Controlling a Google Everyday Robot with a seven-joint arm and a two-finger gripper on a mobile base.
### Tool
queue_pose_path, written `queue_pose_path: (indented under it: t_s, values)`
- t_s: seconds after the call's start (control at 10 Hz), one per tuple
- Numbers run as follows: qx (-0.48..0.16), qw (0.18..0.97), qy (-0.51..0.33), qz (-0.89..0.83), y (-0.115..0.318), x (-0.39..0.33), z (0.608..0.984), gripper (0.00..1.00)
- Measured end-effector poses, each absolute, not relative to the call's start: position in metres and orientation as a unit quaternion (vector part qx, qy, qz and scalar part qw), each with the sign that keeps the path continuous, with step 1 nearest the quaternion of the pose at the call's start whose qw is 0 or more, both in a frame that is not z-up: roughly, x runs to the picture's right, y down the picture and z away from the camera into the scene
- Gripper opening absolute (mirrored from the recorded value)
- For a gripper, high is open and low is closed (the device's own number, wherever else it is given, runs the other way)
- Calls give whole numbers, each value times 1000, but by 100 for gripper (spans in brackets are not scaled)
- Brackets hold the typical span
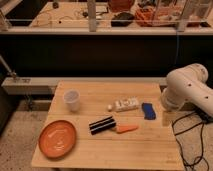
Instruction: Push the eraser across the table
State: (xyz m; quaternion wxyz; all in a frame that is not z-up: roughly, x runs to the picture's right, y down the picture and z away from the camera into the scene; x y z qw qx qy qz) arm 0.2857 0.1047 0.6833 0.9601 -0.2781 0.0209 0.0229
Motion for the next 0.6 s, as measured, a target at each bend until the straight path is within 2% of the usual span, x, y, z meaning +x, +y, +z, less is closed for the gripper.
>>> queue_pose_path:
  t_s: [0.6]
  values:
    - [-279,960,20,23,106,285,684,80]
